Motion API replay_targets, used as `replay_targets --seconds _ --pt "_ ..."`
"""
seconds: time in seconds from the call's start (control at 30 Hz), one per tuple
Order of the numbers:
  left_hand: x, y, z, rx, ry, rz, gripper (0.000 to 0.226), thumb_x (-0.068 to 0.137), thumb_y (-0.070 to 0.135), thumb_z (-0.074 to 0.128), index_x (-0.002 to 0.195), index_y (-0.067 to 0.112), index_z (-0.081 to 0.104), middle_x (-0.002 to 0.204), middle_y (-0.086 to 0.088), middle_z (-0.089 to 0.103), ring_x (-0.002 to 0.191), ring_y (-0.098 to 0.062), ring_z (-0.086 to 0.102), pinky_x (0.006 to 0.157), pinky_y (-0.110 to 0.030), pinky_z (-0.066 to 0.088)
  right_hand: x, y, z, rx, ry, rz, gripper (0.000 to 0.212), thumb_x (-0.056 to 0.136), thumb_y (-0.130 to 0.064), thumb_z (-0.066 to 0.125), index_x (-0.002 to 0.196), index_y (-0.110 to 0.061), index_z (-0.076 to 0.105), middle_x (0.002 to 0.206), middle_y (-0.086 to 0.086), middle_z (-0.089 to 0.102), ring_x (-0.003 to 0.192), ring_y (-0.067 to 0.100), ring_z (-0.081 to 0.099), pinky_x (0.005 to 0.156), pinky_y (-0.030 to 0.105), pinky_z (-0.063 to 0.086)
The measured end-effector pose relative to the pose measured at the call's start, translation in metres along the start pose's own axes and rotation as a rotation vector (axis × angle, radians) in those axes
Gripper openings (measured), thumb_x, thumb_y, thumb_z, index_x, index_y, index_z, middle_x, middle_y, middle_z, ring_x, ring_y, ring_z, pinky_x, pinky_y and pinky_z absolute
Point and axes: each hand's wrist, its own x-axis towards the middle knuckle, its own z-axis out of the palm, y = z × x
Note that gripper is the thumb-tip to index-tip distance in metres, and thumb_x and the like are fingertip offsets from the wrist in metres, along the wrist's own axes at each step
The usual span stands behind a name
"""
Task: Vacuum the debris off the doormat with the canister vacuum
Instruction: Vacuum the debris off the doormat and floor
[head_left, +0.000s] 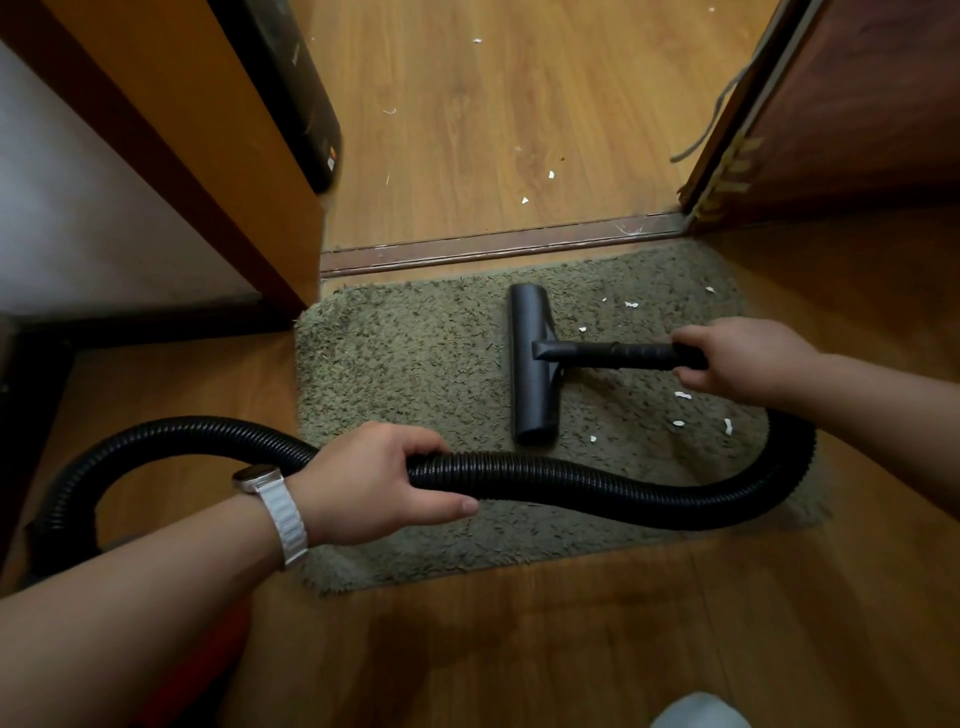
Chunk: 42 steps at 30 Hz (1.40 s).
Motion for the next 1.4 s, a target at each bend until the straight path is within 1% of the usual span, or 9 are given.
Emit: replay_targets --seconds 0.07,0.23,0.57,0.8,0.9,1.03,1.17,1.33,1.4 --pt "0.001 0.000 0.000 -0.013 0.003 0.008 0.051 0.060 0.080 0.065 0.088 0.037 0.068 0.068 0.005 0.069 0.058 -0.009 0.063 0.058 -0.034 0.053 -0.001 0.007 -0.001 0.012 -0.008 0.059 0.020 0.091 -0.047 0.057 0.105 -0.032 0.057 0.074 -0.007 0.057 0.064 0.012 0.056 0.051 0.029 0.048" --pt "0.003 0.001 0.002 -0.020 0.009 0.015 0.050 0.060 0.080 0.066 0.087 0.038 0.068 0.068 0.005 0.068 0.058 -0.010 0.064 0.059 -0.038 0.053 -0.003 0.010 0.001 0.021 -0.026 0.100 0.017 0.092 -0.046 0.057 0.102 -0.032 0.056 0.074 -0.006 0.059 0.063 0.013 0.058 0.054 0.035 0.056" --pt "0.007 0.006 0.005 0.080 -0.026 0.020 0.033 0.070 0.068 0.074 0.084 0.040 0.065 0.066 0.011 0.066 0.058 -0.004 0.061 0.057 -0.027 0.050 -0.012 -0.011 0.007 -0.064 -0.051 -0.116 0.022 0.092 -0.050 0.052 0.108 -0.035 0.052 0.085 -0.006 0.056 0.072 0.016 0.058 0.058 0.030 0.051" --pt "0.005 0.017 0.034 0.206 -0.167 0.085 0.043 0.071 0.074 0.068 0.096 0.039 0.065 0.074 0.011 0.066 0.066 -0.002 0.060 0.059 -0.020 0.046 -0.035 -0.013 0.008 -0.115 -0.069 -0.230 0.024 0.094 -0.051 0.049 0.113 -0.036 0.053 0.089 -0.009 0.055 0.072 0.012 0.057 0.057 0.028 0.049" --pt "0.004 0.020 0.044 0.242 -0.199 0.105 0.041 0.071 0.076 0.065 0.093 0.041 0.062 0.074 0.010 0.065 0.068 -0.003 0.060 0.061 -0.021 0.045 -0.044 -0.011 0.005 -0.121 -0.098 -0.214 0.024 0.095 -0.049 0.049 0.115 -0.036 0.053 0.089 -0.010 0.054 0.072 0.010 0.056 0.055 0.025 0.046" --pt "0.004 0.022 0.042 0.233 -0.204 0.127 0.033 0.072 0.075 0.065 0.080 0.044 0.056 0.070 0.009 0.063 0.063 -0.002 0.058 0.057 -0.020 0.041 -0.056 -0.008 0.001 -0.079 -0.107 -0.158 0.024 0.094 -0.049 0.051 0.114 -0.036 0.054 0.088 -0.010 0.055 0.075 0.011 0.058 0.061 0.030 0.054" --pt "0.005 0.025 0.034 0.216 -0.165 0.132 0.042 0.072 0.072 0.069 0.090 0.034 0.065 0.068 0.010 0.063 0.059 -0.002 0.056 0.056 -0.023 0.043 -0.061 -0.008 -0.008 -0.075 -0.110 -0.119 0.021 0.093 -0.050 0.053 0.108 -0.036 0.055 0.084 -0.011 0.054 0.073 0.011 0.058 0.063 0.035 0.057" --pt "0.011 0.028 0.013 0.103 -0.098 0.151 0.042 0.070 0.070 0.072 0.092 0.035 0.069 0.071 0.008 0.068 0.060 -0.005 0.062 0.058 -0.030 0.051 -0.062 -0.015 -0.025 -0.093 -0.137 -0.090 0.018 0.093 -0.049 0.054 0.105 -0.035 0.055 0.081 -0.012 0.053 0.068 0.006 0.054 0.059 0.030 0.054" --pt "0.013 0.028 0.010 0.120 -0.087 0.162 0.040 0.070 0.070 0.072 0.091 0.036 0.068 0.070 0.010 0.067 0.060 -0.004 0.061 0.056 -0.026 0.048 -0.063 -0.019 -0.028 -0.095 -0.134 -0.081 0.018 0.093 -0.049 0.054 0.104 -0.035 0.054 0.082 -0.012 0.053 0.068 0.005 0.054 0.057 0.028 0.053"
